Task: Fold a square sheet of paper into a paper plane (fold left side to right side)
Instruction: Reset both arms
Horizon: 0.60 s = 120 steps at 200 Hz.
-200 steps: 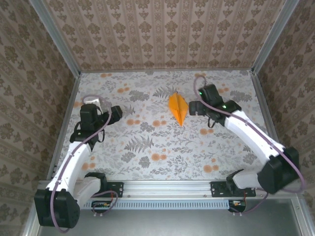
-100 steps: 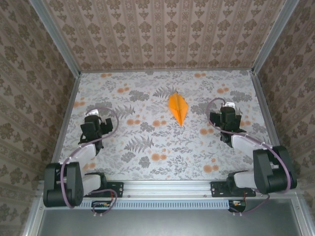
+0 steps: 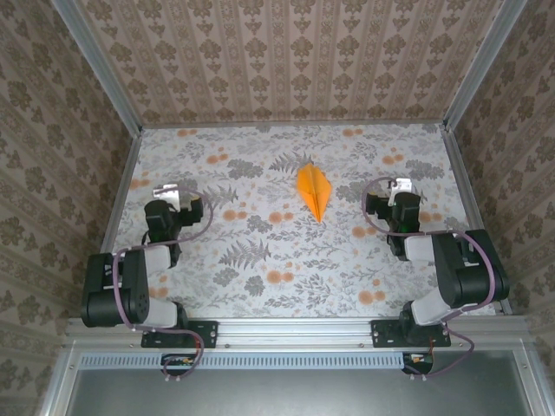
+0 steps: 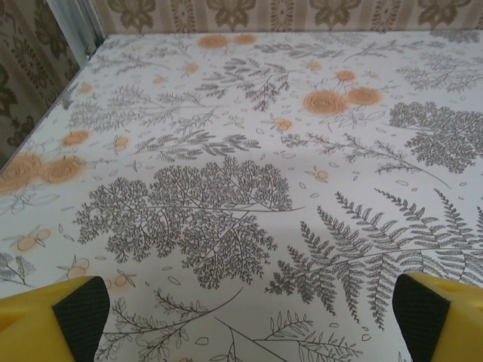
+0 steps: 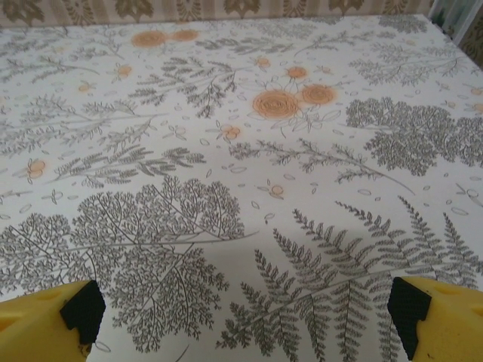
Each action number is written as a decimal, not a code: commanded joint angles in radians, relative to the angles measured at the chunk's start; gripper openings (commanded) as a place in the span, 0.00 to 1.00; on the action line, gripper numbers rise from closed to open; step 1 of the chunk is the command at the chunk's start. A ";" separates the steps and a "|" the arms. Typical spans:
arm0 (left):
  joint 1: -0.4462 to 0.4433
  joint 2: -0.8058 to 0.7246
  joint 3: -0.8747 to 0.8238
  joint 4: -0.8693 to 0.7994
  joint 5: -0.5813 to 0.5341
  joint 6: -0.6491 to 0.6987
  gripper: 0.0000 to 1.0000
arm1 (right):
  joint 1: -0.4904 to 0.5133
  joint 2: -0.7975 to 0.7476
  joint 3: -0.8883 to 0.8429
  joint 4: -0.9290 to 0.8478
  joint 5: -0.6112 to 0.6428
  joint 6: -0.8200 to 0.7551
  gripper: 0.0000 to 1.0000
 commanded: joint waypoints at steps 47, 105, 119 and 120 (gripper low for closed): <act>-0.019 -0.153 -0.011 -0.112 0.000 0.022 1.00 | -0.004 0.002 -0.001 0.072 -0.045 -0.001 1.00; -0.019 -0.092 -0.017 -0.009 0.030 0.018 1.00 | -0.004 0.001 -0.003 0.072 -0.044 -0.001 1.00; -0.019 -0.056 0.005 0.005 0.048 0.040 1.00 | -0.005 0.001 -0.003 0.072 -0.045 -0.001 1.00; -0.019 -0.053 0.005 0.006 0.048 0.041 1.00 | -0.005 0.001 -0.003 0.072 -0.045 -0.001 1.00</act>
